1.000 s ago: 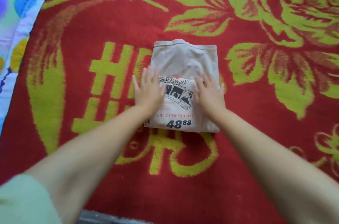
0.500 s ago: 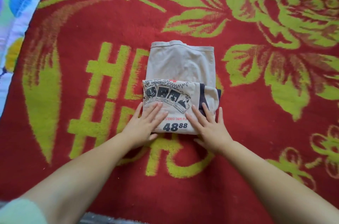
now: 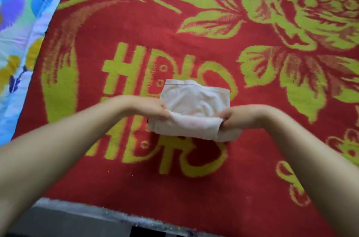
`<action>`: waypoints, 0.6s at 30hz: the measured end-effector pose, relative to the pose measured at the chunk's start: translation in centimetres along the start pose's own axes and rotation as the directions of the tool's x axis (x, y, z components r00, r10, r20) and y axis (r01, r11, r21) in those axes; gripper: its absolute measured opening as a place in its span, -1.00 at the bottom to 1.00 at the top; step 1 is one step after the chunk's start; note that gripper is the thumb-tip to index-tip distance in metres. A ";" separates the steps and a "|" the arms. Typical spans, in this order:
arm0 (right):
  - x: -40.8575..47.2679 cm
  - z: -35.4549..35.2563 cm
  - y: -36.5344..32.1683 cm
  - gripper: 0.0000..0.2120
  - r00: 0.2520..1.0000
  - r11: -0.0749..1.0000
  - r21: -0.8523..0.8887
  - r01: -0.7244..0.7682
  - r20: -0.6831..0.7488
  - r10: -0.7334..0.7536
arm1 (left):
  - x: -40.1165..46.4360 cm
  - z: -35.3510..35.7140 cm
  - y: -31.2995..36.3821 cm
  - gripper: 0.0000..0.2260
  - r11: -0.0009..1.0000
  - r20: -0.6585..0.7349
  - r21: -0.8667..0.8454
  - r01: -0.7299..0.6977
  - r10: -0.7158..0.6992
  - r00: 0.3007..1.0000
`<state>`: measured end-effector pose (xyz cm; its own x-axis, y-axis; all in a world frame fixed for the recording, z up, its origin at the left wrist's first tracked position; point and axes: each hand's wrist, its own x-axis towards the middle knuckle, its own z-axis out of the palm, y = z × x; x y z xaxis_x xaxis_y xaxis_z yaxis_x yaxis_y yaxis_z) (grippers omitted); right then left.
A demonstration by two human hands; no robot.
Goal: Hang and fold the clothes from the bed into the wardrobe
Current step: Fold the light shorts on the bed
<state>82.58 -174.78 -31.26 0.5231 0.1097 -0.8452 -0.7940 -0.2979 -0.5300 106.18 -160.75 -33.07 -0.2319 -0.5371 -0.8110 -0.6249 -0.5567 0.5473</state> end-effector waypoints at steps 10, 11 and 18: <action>7.8 -8.0 2.1 -0.59 0.544 0.987 0.142 -0.072 -0.824 0.158 | 9.8 -6.5 0.2 -0.80 0.968 -0.734 -0.249 0.042 -0.217 0.644; 9.1 -7.5 2.0 -0.54 0.472 0.984 0.097 -0.150 -0.867 0.158 | 11.0 -5.7 0.3 -0.68 0.967 -0.792 -0.196 0.165 -0.255 0.555; 15.8 0.1 0.9 -0.48 0.445 0.900 -0.251 -0.357 -0.893 -0.073 | 15.9 1.9 -0.2 -0.50 0.877 -0.799 0.403 0.259 0.199 0.568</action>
<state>90.12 -173.20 -45.09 0.5673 -0.7758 -0.2762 -0.8230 -0.5456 -0.1579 101.21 -167.97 -46.40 0.3391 -0.9220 -0.1868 -0.9092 -0.3722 0.1865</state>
